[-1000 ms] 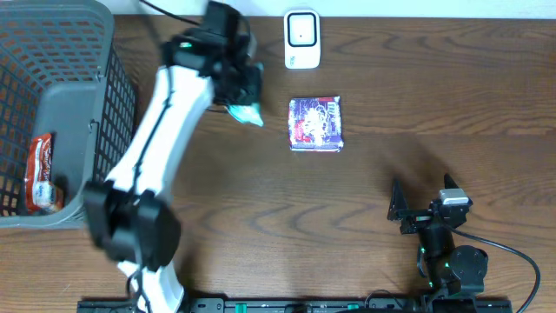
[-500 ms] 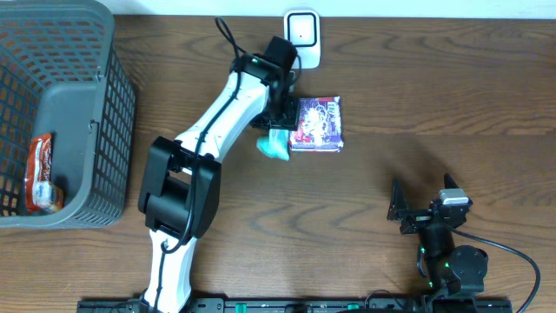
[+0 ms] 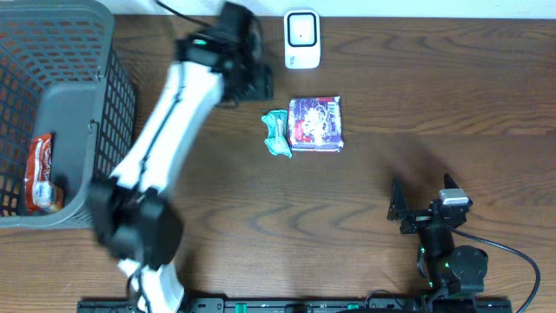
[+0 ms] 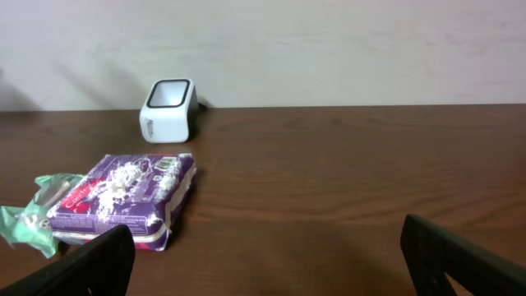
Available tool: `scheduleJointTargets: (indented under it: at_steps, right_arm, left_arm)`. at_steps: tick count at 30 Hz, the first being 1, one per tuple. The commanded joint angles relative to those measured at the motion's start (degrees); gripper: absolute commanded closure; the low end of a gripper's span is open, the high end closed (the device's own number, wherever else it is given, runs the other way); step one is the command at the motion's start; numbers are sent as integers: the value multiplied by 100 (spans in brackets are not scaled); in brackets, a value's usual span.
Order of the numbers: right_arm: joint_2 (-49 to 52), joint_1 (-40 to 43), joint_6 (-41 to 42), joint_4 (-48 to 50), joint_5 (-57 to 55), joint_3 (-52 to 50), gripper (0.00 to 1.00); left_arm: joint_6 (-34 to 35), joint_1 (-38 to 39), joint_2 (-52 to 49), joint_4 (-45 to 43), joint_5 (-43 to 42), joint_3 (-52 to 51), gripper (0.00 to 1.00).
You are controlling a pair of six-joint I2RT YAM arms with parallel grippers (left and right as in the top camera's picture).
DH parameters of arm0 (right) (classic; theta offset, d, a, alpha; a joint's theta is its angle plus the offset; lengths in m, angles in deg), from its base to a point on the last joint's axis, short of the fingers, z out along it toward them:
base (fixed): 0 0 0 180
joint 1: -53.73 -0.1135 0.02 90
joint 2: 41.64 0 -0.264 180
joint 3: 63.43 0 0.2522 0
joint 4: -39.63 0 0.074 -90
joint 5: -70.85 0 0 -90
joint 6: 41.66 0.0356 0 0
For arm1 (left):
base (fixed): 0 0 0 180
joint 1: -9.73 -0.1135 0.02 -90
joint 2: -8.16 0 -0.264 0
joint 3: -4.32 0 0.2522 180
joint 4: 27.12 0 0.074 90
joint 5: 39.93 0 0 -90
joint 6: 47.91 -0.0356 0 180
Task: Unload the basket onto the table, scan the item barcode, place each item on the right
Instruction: 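Set the green wipes down beside the purple pack, then return the left gripper to the basket and grasp an orange snack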
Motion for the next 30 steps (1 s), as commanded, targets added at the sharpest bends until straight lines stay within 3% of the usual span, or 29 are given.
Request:
scheduleJointTargets:
  at_steps: [1, 6, 9, 12, 17, 20, 23, 30]
  right_arm:
    - [-31, 76, -61, -15, -31, -17, 1]
    - [-31, 76, -61, -15, -28, -17, 1]
    - [-31, 76, -61, -15, -31, -20, 1]
    - [-31, 76, -61, -15, -31, -20, 1]
    - [-31, 76, -61, -15, -31, -20, 1]
    - [-31, 76, -61, -15, -28, -17, 1]
    - [-31, 76, -61, -15, -31, -17, 1]
    - [-31, 76, -61, -13, -31, -20, 1]
  left_arm:
    - [46, -249, 1097, -35, 33, 284, 21]
    - [44, -660, 2203, -57, 168, 284, 19]
    - [44, -1012, 2706, -57, 660, 284, 2]
    - [44, -1443, 3064, -55, 1047, 284, 2]
    - [33, -1976, 3355, 61, 977, 284, 2]
    - [-533, -2221, 3394, 146, 977, 282, 2]
    - [-601, -2538, 3342, 146, 979, 282, 2]
    - [487, -3720, 3023, 254, 977, 282, 2]
